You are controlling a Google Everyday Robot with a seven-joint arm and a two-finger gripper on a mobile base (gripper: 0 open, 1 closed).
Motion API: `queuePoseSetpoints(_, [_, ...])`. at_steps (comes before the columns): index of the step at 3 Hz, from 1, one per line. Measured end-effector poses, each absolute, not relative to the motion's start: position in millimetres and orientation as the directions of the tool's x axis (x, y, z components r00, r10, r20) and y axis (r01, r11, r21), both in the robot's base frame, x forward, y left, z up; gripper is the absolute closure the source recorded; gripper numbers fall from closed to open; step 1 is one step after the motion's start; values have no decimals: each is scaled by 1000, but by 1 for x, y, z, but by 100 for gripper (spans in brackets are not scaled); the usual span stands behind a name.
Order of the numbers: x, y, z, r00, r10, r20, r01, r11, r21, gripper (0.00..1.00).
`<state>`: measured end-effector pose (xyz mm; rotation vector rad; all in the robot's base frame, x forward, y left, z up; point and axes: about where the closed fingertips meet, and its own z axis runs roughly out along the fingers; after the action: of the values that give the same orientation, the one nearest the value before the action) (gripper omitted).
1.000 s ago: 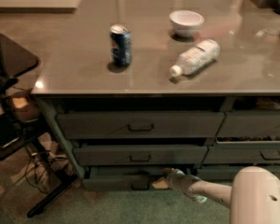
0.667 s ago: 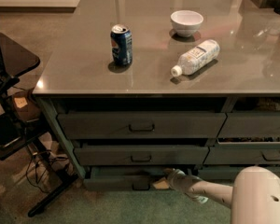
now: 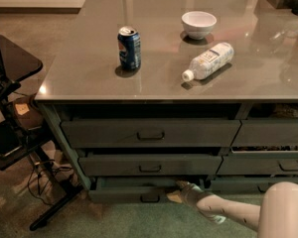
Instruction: Open bottom drawer
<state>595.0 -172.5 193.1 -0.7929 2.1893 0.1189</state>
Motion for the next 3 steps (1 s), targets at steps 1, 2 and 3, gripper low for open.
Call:
queuePoseSetpoints(1, [595, -173, 193, -494, -503, -709, -576, 800, -165, 100])
queuePoseSetpoints(2, [590, -174, 190, -511, -509, -693, -578, 800, -161, 100])
queuePoseSetpoints(3, [590, -173, 193, -511, -509, -693, -578, 800, -161, 100])
